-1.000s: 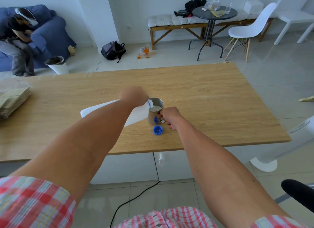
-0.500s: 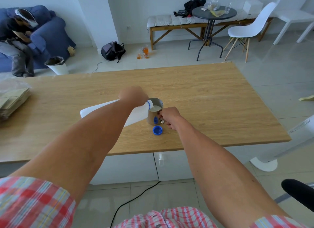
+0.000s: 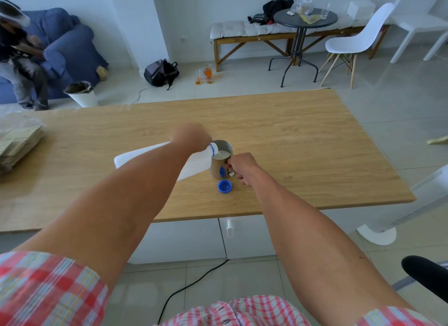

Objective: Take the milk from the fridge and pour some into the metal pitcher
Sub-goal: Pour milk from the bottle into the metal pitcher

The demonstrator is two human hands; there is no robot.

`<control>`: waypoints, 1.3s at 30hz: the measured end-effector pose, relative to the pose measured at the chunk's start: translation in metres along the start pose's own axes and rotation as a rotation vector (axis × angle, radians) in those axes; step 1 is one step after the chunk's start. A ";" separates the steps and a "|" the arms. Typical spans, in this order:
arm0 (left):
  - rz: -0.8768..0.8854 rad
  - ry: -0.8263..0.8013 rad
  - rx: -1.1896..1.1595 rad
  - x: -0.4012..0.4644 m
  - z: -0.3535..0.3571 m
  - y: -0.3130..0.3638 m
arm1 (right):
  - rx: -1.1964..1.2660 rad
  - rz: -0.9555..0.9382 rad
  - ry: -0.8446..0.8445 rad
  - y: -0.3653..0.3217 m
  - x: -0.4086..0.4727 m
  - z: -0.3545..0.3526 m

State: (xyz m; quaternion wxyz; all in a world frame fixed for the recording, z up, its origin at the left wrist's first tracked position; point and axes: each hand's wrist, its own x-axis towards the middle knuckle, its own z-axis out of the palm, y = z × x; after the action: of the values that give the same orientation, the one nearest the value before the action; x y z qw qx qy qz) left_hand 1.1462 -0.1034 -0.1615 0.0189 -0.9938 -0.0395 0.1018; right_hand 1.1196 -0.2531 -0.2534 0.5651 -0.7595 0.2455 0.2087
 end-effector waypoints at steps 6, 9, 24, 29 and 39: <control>0.002 0.002 -0.004 0.000 0.000 -0.001 | 0.009 -0.007 0.001 0.000 -0.001 0.000; 0.003 0.001 0.005 0.000 -0.001 0.000 | 0.001 -0.012 -0.002 -0.001 -0.002 0.000; 0.002 0.001 0.000 -0.001 -0.002 -0.001 | -0.009 0.007 -0.017 0.000 0.003 0.001; 0.004 -0.004 0.003 -0.003 -0.003 0.000 | -0.017 0.012 -0.016 -0.001 0.002 0.001; 0.005 -0.002 -0.001 -0.003 -0.004 0.001 | -0.003 0.007 -0.011 -0.002 -0.001 0.000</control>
State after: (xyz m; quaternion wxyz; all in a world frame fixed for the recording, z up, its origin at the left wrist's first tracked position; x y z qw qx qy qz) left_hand 1.1437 -0.1044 -0.1570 0.0183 -0.9938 -0.0370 0.1029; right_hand 1.1203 -0.2528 -0.2516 0.5644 -0.7584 0.2448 0.2151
